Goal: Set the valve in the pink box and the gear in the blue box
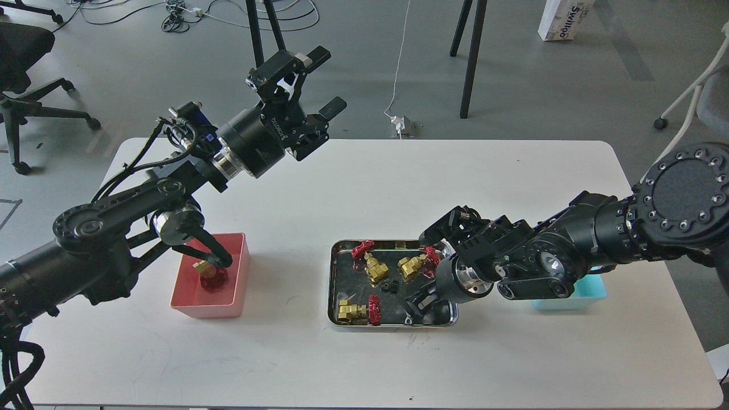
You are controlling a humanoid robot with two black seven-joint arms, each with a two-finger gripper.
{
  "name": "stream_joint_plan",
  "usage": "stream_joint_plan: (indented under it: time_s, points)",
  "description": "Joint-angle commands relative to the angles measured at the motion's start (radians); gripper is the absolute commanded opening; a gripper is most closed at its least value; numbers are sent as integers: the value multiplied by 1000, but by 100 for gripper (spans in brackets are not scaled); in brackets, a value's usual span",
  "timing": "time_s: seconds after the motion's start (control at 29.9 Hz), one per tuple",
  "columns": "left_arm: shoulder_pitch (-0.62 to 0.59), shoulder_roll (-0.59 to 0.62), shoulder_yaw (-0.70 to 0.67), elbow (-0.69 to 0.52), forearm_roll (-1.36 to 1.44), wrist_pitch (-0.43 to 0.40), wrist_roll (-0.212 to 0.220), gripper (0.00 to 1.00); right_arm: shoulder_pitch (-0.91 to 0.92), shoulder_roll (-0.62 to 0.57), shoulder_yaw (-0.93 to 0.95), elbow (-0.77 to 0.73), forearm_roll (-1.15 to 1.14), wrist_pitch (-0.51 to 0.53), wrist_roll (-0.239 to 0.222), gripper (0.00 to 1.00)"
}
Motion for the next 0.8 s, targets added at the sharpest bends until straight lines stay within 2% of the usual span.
stream_joint_plan:
  time_s: [0.0, 0.77]
  points:
    - [0, 0, 0, 6, 0, -2, 0, 93, 5, 0, 0, 16, 1, 0, 1, 42]
    - [3, -12, 0, 24, 0, -2, 0, 93, -3, 0, -20, 20, -17, -1, 10, 36]
